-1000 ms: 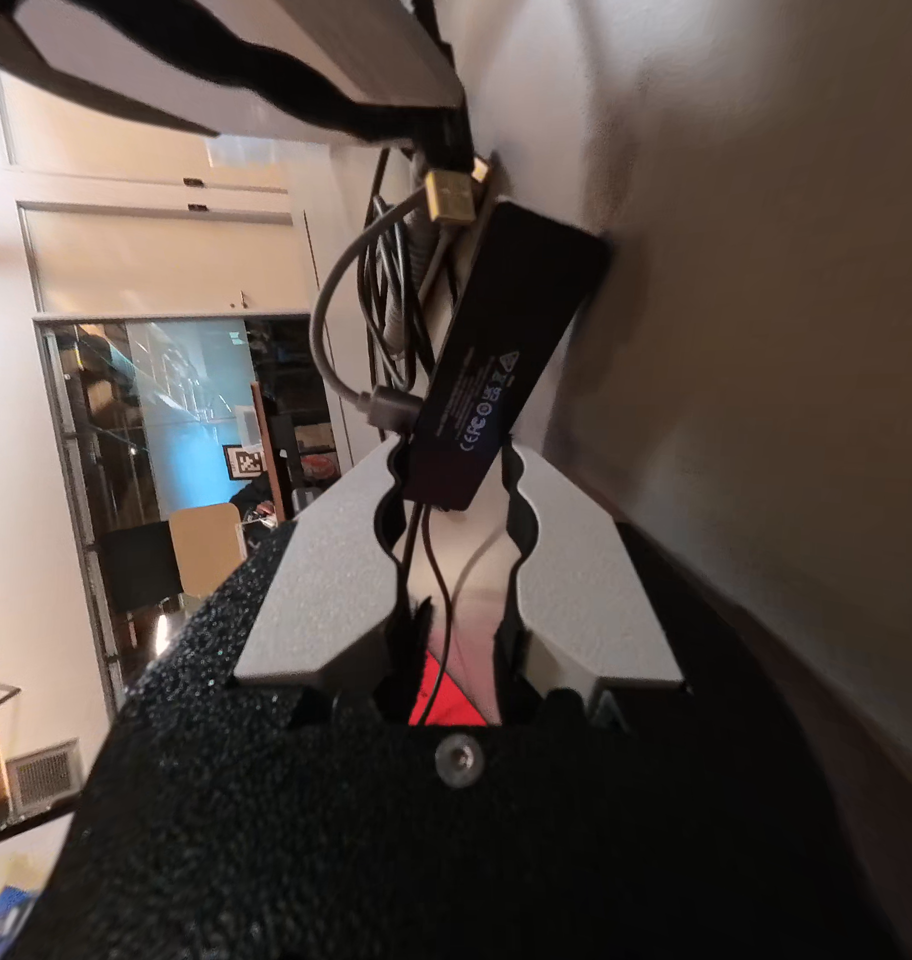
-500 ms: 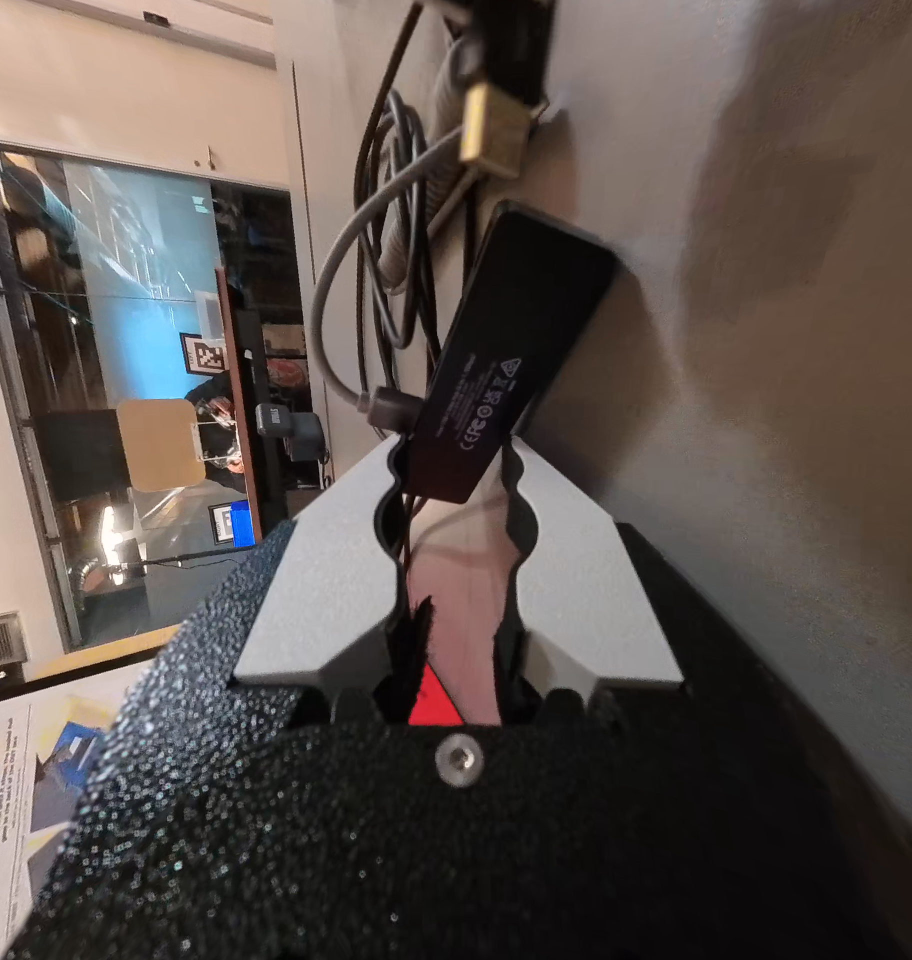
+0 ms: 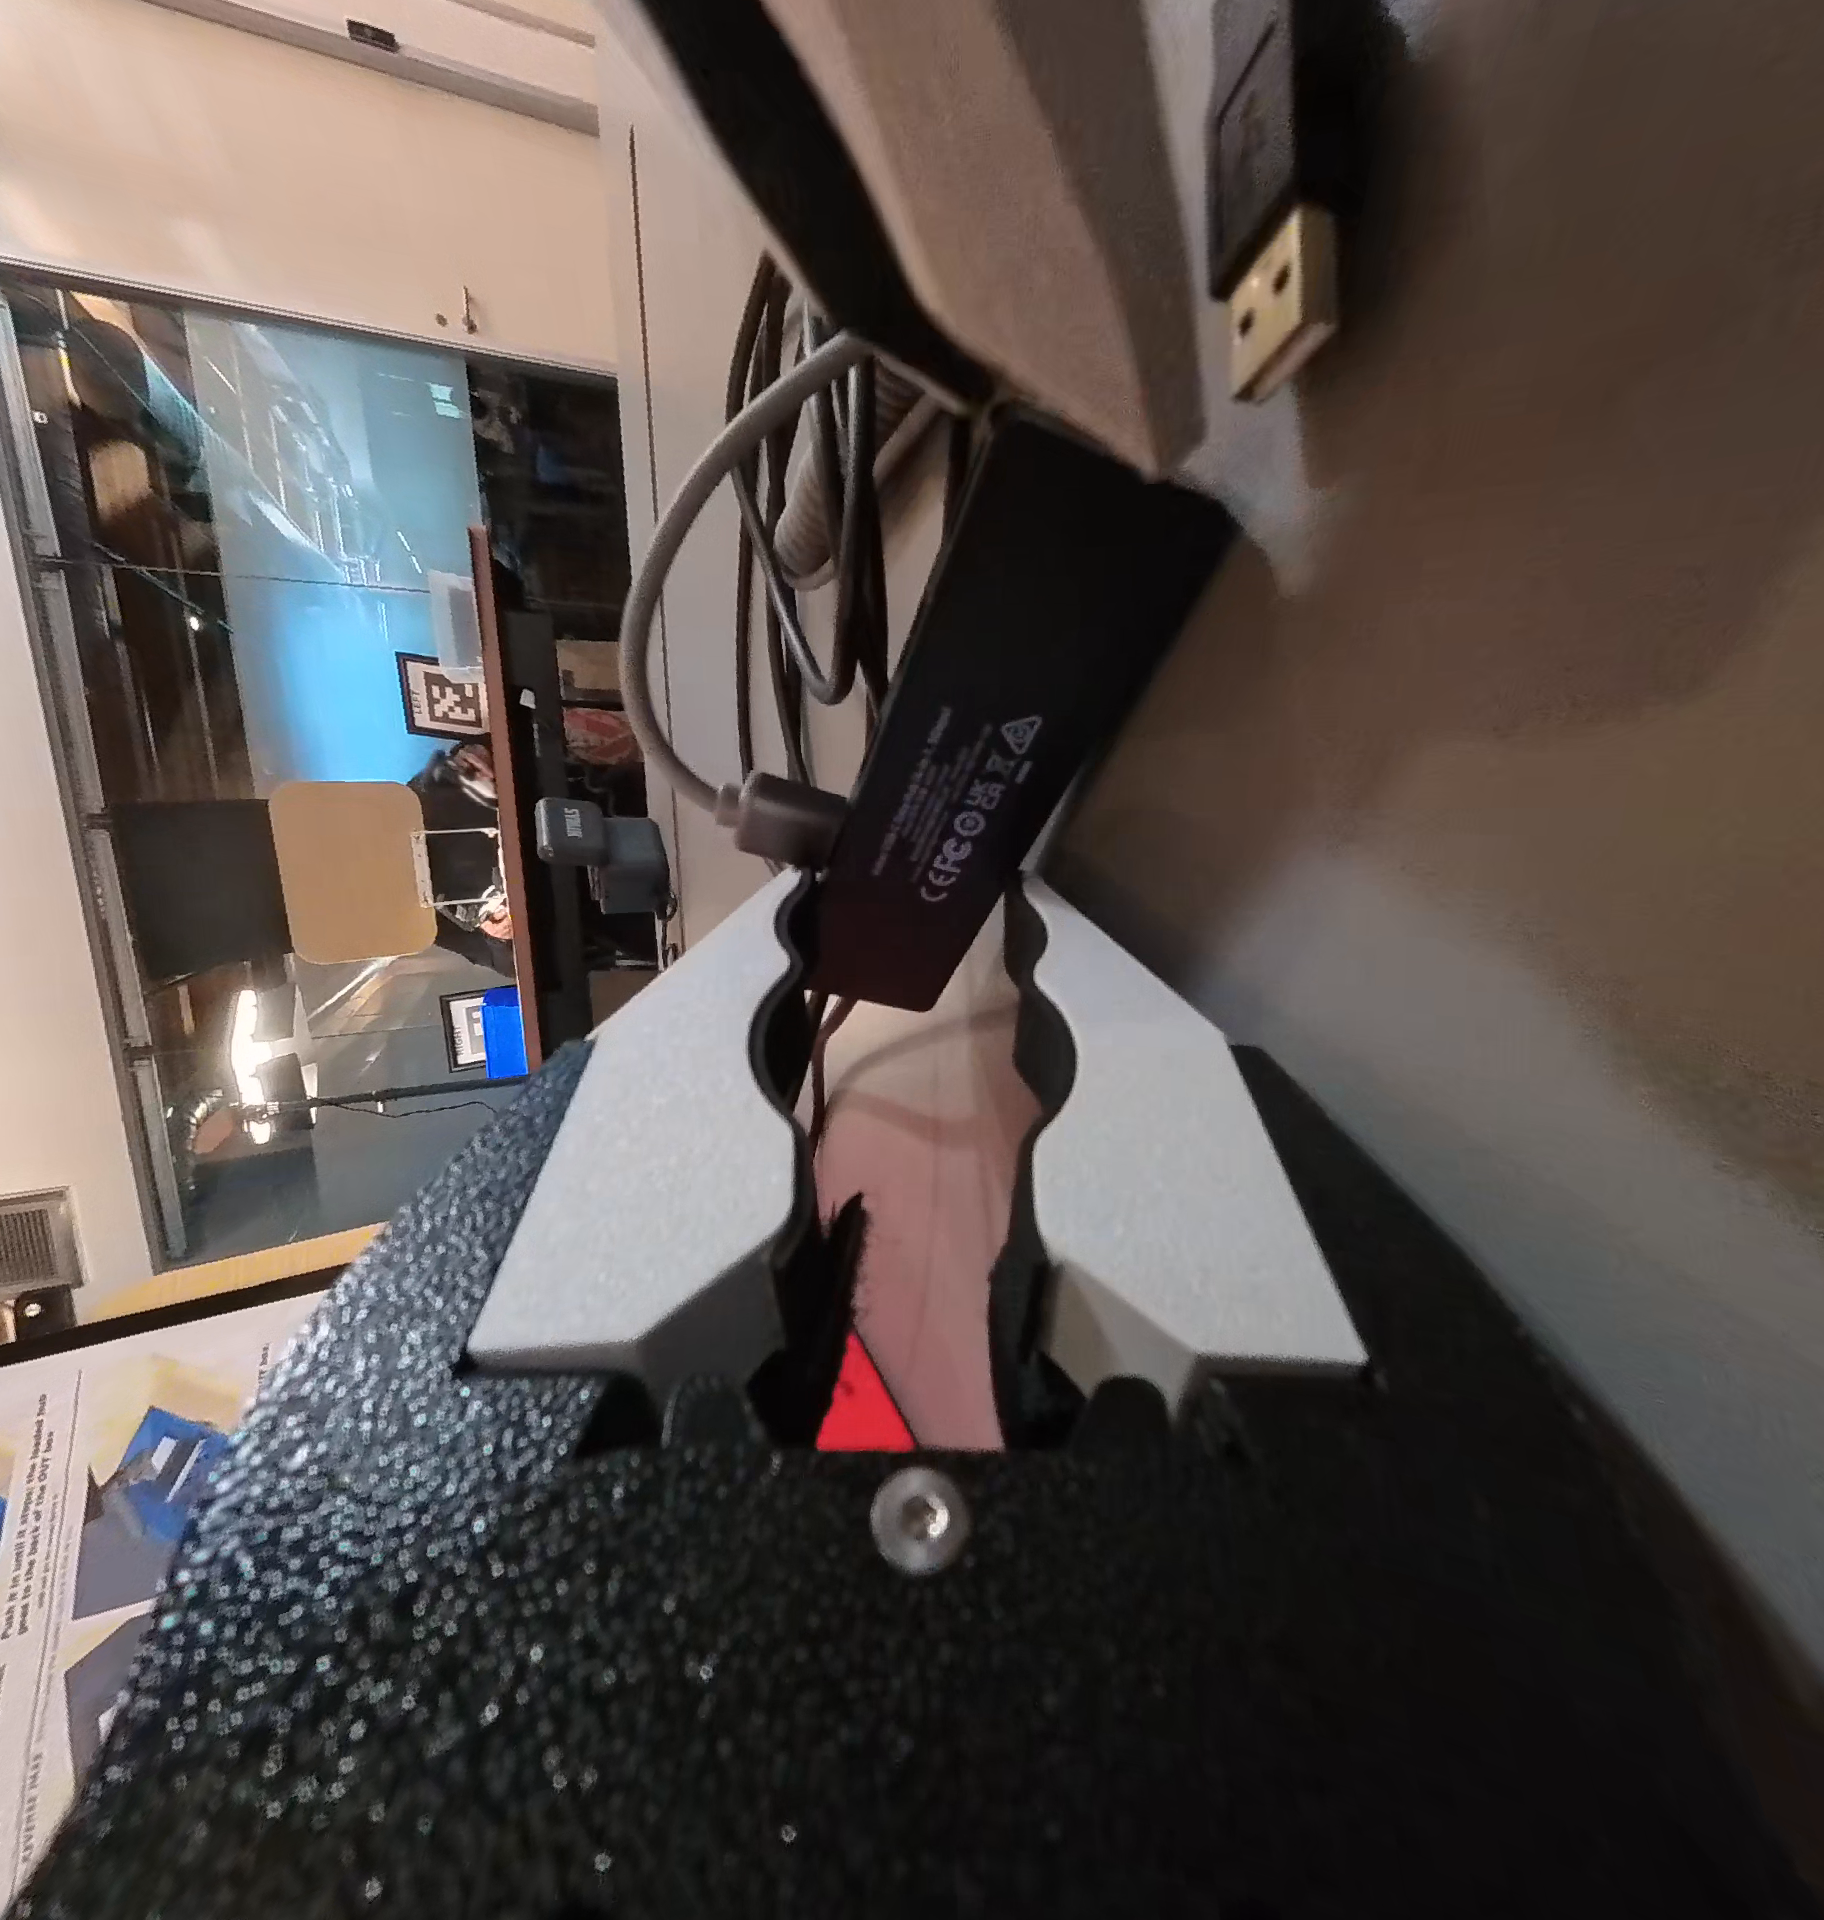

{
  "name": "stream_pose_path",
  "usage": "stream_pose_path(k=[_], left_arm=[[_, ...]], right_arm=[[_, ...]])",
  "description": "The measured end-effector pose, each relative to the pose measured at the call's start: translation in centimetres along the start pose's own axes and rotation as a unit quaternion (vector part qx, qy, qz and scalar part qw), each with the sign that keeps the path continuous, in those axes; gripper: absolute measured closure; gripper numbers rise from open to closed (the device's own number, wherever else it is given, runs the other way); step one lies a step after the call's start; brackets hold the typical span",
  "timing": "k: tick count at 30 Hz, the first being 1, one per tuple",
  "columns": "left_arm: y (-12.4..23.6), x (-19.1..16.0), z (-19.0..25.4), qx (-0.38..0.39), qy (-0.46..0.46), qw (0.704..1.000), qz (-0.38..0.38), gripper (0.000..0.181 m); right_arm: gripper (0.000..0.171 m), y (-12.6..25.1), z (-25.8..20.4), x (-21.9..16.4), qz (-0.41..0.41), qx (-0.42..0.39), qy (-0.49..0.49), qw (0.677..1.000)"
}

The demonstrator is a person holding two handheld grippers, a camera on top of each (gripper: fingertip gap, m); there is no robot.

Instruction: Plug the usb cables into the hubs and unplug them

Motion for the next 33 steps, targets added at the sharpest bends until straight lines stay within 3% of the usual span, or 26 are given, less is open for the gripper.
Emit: stream_pose_path(k=[1, 3, 5, 10, 14, 17, 20, 23, 29, 33], left_arm=[[0.0, 0.0, 0.0, 0.001, 0.002, 1.000, 0.000, 0.147], [0.1, 0.0, 0.0, 0.000, 0.003, 1.000, 0.003, 0.148], [0.2, 0.1, 0.0, 0.000, 0.003, 1.000, 0.007, 0.148], [1.4, -0.2, 0.1, -0.045, 0.057, 0.996, 0.053, 0.147], [3.1, -0.5, -0.9, -0.104, 0.186, 0.967, 0.137, 0.119], [3.4, -1.4, -1.8, -0.141, 0.256, 0.942, 0.167, 0.123], [3.1, -2.0, -2.0, -0.192, 0.269, 0.927, 0.177, 0.128], [2.4, -2.0, -1.8, -0.246, 0.268, 0.917, 0.167, 0.139], [1.6, -1.9, -1.8, -0.272, 0.285, 0.906, 0.155, 0.131], [1.4, -2.0, -1.8, -0.279, 0.298, 0.899, 0.158, 0.137]], right_arm=[[0.130, -0.3, -0.2, 0.1, 0.012, 0.003, -0.004, 1.000], [0.138, -0.8, -0.2, 0.2, 0.025, -0.010, 0.001, 1.000], [0.157, -1.1, -0.1, 0.3, 0.031, -0.020, 0.020, 0.999], [0.160, -0.7, 0.1, 0.1, 0.012, -0.028, 0.115, 0.993], [0.159, -0.1, 0.3, 0.0, -0.003, -0.028, 0.213, 0.977], [0.160, 0.1, 0.6, 0.2, -0.011, -0.014, 0.258, 0.966], [0.161, 0.1, 1.0, 0.7, -0.012, 0.012, 0.280, 0.960], [0.161, -0.4, 1.3, 0.9, -0.010, 0.037, 0.282, 0.959], [0.149, 0.3, 1.4, 0.8, -0.020, 0.055, 0.210, 0.976], [0.141, 2.3, 1.4, 0.3, -0.034, 0.054, 0.185, 0.981]])
Point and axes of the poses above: each gripper's, where its closed fingertips meet, y back along the fingers, x out of its top, z = x × y across the jaws, the point moved 7 cm from there along y, back along the fingers, and after that the axes turned 15 degrees about -y, right-handed, at the moved point
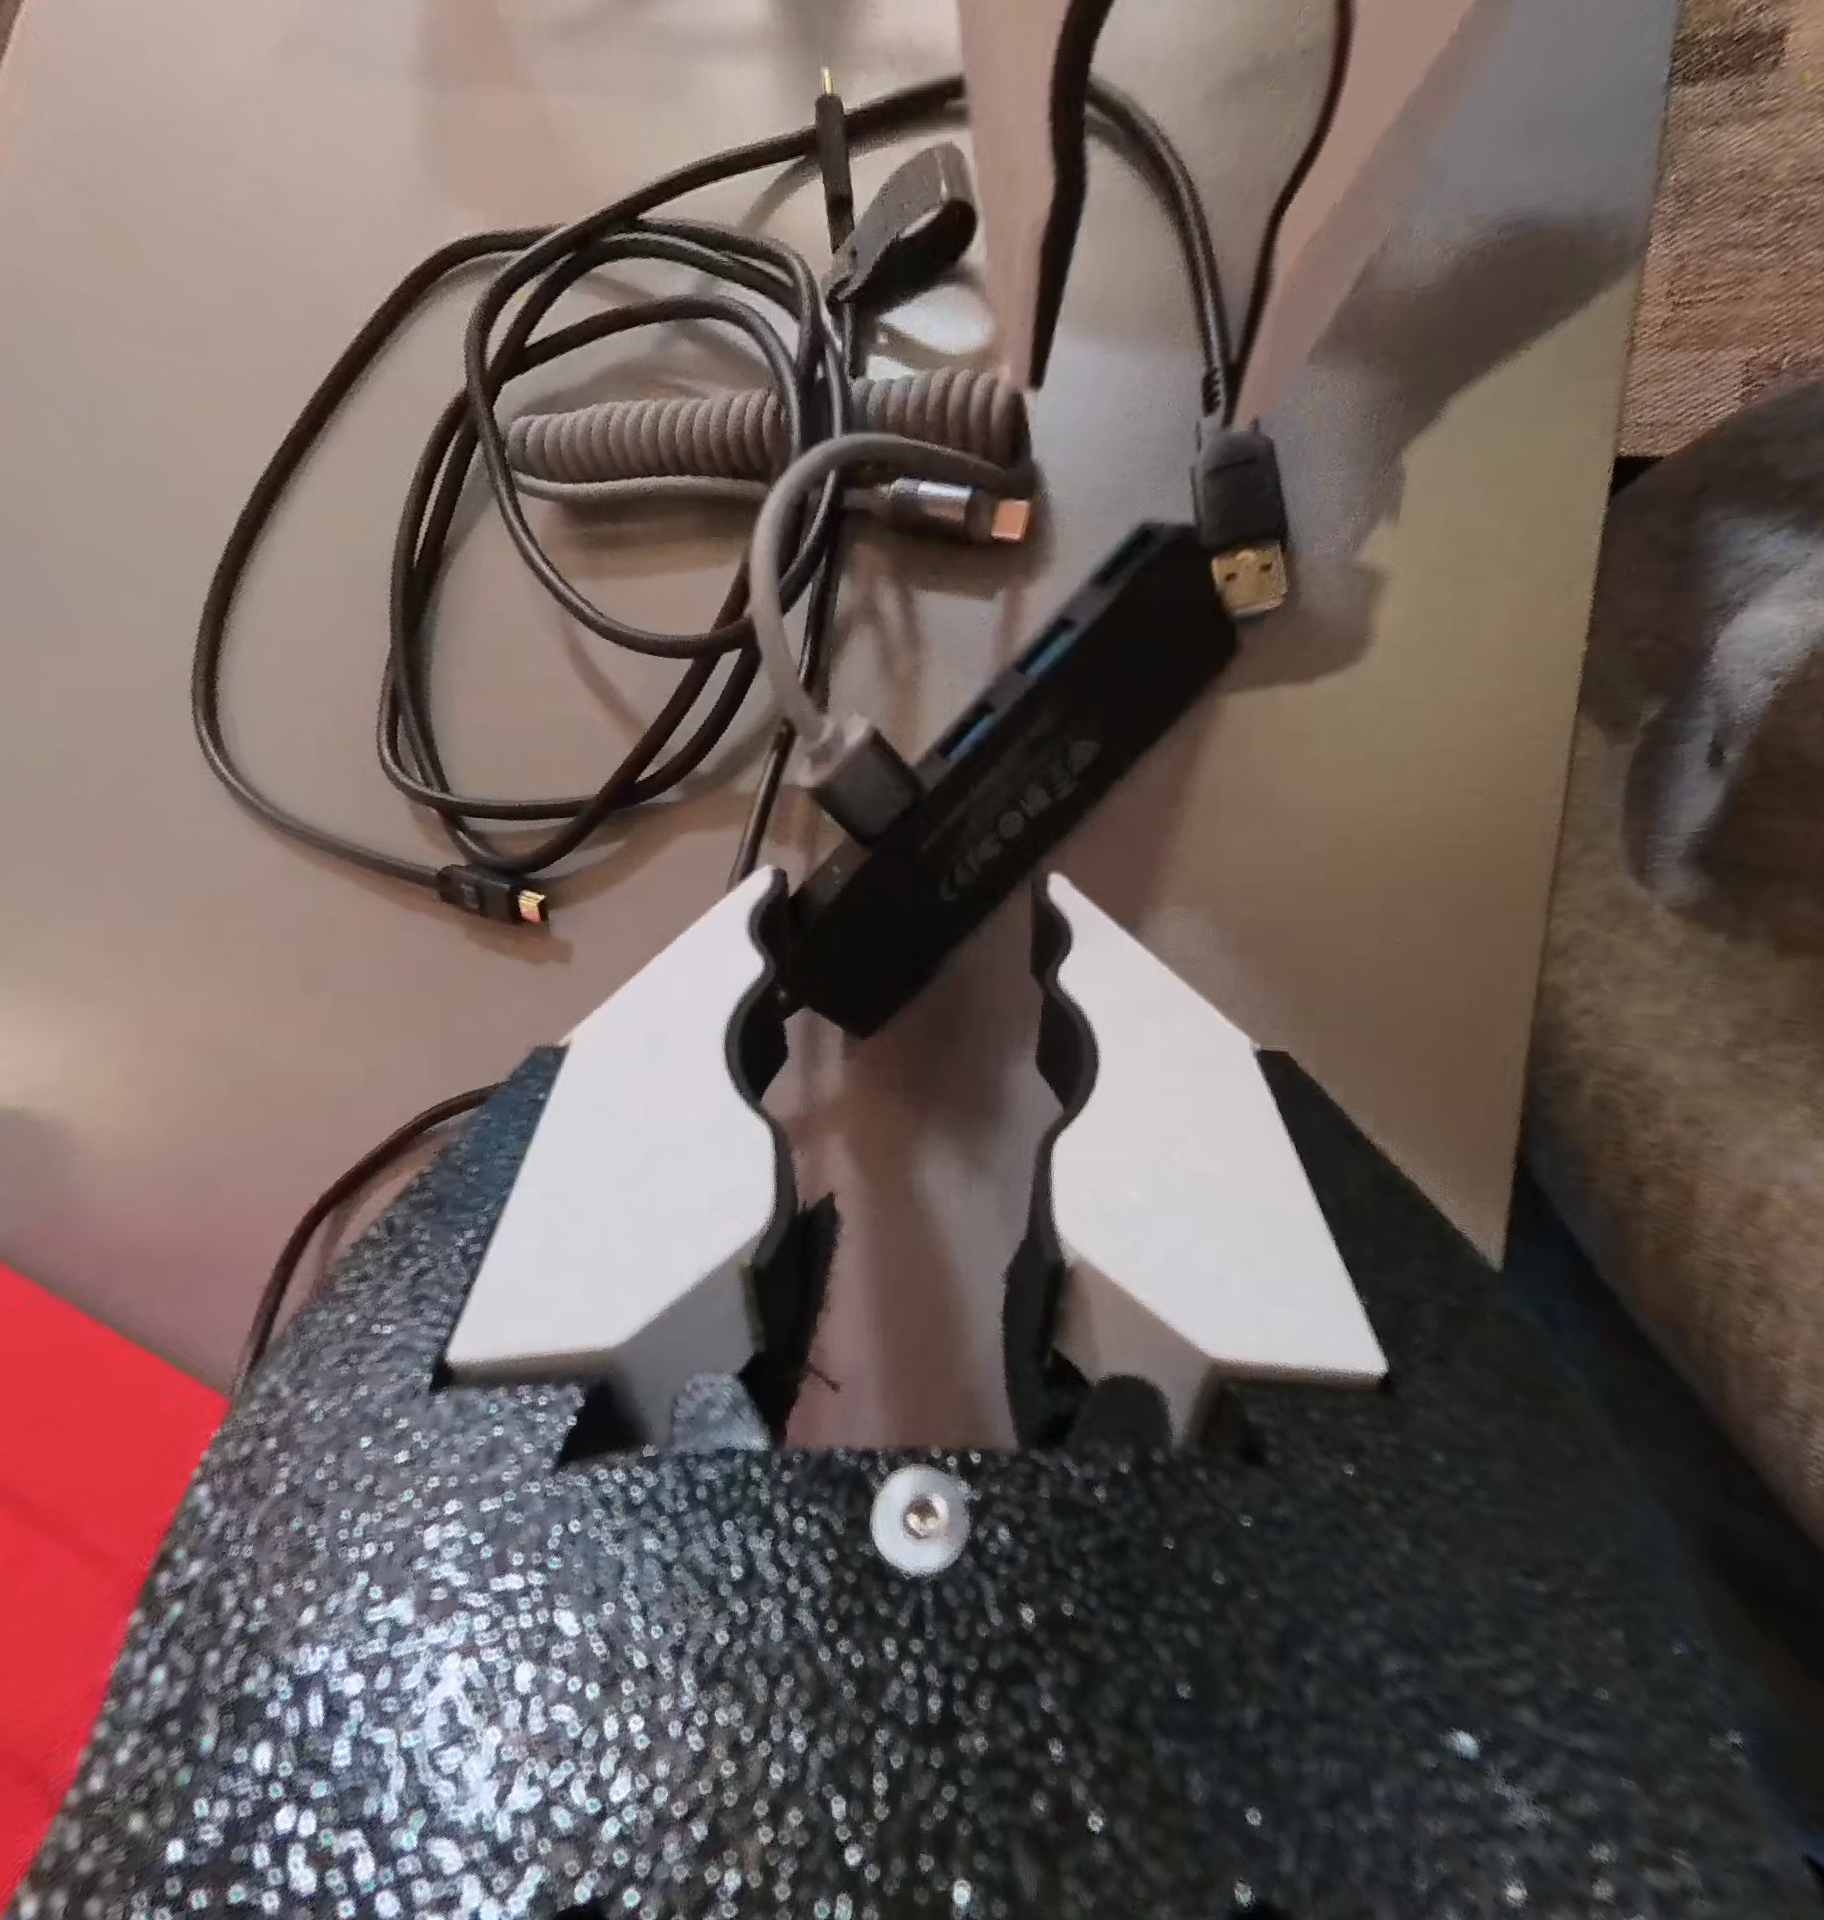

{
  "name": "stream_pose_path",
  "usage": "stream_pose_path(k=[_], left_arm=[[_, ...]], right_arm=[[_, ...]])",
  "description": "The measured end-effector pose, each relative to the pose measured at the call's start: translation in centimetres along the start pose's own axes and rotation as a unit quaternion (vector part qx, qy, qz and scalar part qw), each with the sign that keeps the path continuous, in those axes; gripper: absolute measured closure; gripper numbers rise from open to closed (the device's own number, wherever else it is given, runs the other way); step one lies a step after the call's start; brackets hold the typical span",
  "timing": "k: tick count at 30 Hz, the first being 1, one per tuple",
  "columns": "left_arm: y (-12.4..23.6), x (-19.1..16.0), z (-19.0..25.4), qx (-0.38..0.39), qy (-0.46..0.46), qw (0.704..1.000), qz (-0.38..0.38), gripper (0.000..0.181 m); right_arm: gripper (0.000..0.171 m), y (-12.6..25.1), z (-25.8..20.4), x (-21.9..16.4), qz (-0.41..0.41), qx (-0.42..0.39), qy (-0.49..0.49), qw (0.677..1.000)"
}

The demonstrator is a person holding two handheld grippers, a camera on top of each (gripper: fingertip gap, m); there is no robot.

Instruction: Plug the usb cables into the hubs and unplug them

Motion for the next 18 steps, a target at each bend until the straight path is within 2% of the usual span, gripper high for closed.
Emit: stream_pose_path(k=[6, 12, 13, 16, 18], left_arm=[[0.0, -0.1, 0.0, -0.002, 0.001, 1.000, -0.002, 0.138], [0.1, -0.1, 0.3, 0.006, -0.001, 1.000, -0.006, 0.139], [0.2, 0.0, 0.4, 0.008, -0.003, 1.000, -0.007, 0.139], [0.4, 0.0, 0.7, 0.012, -0.007, 1.000, -0.004, 0.138], [0.5, 0.1, 0.9, 0.012, -0.007, 1.000, 0.007, 0.138]], right_arm=[[0.133, 0.0, -0.6, -2.1, -0.074, 0.000, -0.008, 0.997], [0.133, -1.1, -0.7, -2.6, -0.090, 0.005, 0.007, 0.996], [0.135, -1.3, -0.7, -2.6, -0.092, 0.009, 0.006, 0.996], [0.158, -1.3, -0.9, -2.6, -0.102, 0.024, 0.008, 0.994], [0.160, -1.2, -0.8, -2.6, -0.104, 0.017, 0.013, 0.994]])
Point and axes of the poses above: each gripper's, where its closed fingertips meet, y back along the fingers, x out of its top, z = x × y across the jaws, the point moved 7 cm from there along y, back along the fingers, and after that the axes turned 15 degrees about -y, right-handed, at the moved point
